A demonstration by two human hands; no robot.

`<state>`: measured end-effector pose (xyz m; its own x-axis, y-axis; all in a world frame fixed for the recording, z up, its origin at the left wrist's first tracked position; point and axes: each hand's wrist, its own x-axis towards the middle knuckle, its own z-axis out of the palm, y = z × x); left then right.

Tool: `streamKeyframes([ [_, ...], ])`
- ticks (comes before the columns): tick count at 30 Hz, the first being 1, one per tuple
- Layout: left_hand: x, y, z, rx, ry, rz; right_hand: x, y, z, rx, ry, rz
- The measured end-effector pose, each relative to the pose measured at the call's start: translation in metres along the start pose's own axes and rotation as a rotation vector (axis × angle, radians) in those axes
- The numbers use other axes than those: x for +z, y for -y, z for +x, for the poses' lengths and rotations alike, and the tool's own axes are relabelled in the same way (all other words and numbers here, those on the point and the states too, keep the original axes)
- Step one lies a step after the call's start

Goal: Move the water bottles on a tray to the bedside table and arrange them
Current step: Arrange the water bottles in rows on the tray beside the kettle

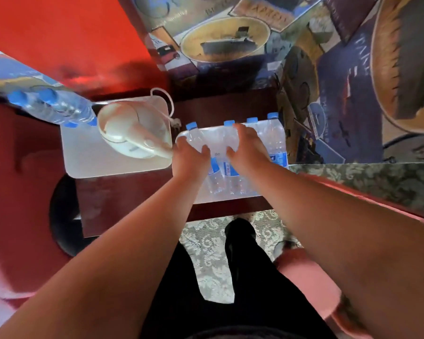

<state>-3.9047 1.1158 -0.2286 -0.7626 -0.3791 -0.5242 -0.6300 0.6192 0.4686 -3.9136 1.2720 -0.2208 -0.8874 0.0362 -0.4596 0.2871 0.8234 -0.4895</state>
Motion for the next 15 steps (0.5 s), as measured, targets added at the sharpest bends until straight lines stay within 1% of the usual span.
streamKeyframes([
  [5,0.031,-0.008,0.044,-0.144,0.082,0.018,0.014,0.002,0.037,0.012,0.067,-0.202],
  [9,0.042,0.001,0.062,-0.210,0.137,-0.109,0.035,0.012,0.045,0.068,0.160,-0.279],
  [12,0.038,0.008,0.066,-0.188,0.172,-0.207,0.048,0.015,0.043,0.135,0.186,-0.244],
  [15,0.029,0.011,0.063,-0.142,0.220,-0.203,0.045,0.009,0.040,0.147,0.188,-0.087],
])
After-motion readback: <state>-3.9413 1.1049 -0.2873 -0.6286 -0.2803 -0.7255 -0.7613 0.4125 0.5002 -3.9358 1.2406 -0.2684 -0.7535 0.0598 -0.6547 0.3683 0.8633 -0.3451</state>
